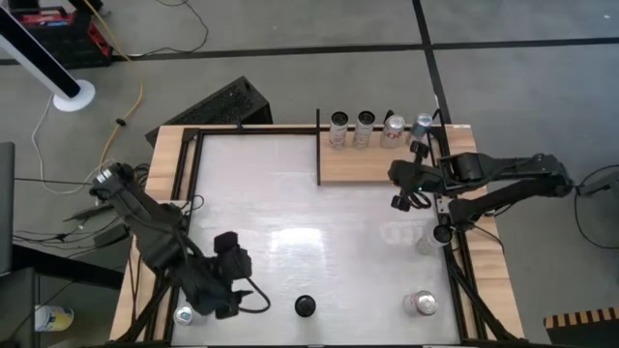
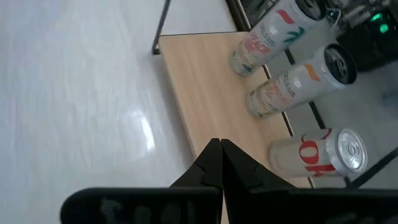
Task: Place canned beverage on shelf
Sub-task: Put the blue soda can on the shelf aligned with the other blue soda can
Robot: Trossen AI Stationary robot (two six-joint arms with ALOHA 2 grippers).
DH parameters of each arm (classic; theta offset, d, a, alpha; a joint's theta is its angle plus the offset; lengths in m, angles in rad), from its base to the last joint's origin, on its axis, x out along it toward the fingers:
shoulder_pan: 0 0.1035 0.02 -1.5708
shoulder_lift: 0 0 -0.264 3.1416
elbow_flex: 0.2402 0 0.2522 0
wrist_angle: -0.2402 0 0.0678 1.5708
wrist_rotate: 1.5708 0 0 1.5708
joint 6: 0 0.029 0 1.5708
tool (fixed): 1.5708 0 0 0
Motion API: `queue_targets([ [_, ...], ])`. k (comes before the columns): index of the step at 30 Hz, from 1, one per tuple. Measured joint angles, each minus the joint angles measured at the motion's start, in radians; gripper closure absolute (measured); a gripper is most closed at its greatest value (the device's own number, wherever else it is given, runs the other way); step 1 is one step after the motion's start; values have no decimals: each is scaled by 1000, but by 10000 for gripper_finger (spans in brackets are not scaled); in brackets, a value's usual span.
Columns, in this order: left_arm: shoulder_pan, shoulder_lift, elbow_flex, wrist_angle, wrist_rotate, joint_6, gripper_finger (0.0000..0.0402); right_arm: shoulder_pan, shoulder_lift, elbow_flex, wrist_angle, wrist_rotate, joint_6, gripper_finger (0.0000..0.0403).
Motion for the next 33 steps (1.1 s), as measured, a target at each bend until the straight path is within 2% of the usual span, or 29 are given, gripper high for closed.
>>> queue_targets([
  [6, -26, 123, 131, -231, 70, -357, 96, 32, 0, 0, 0, 0, -66, 382],
  [10, -39, 139, 119, -284, 186, -591, 96, 46, 0, 0, 0, 0, -103, 378],
  [22, -159, 139, 106, -354, 388, -1132, 96, 48, 0, 0, 0, -4, -188, 376],
  [28, -243, 186, 105, -384, 401, -1180, 96, 48, 0, 0, 0, -4, -191, 373],
  [33, -284, 240, 105, -377, 423, -1072, 96, 48, 0, 0, 0, -5, -191, 376],
])
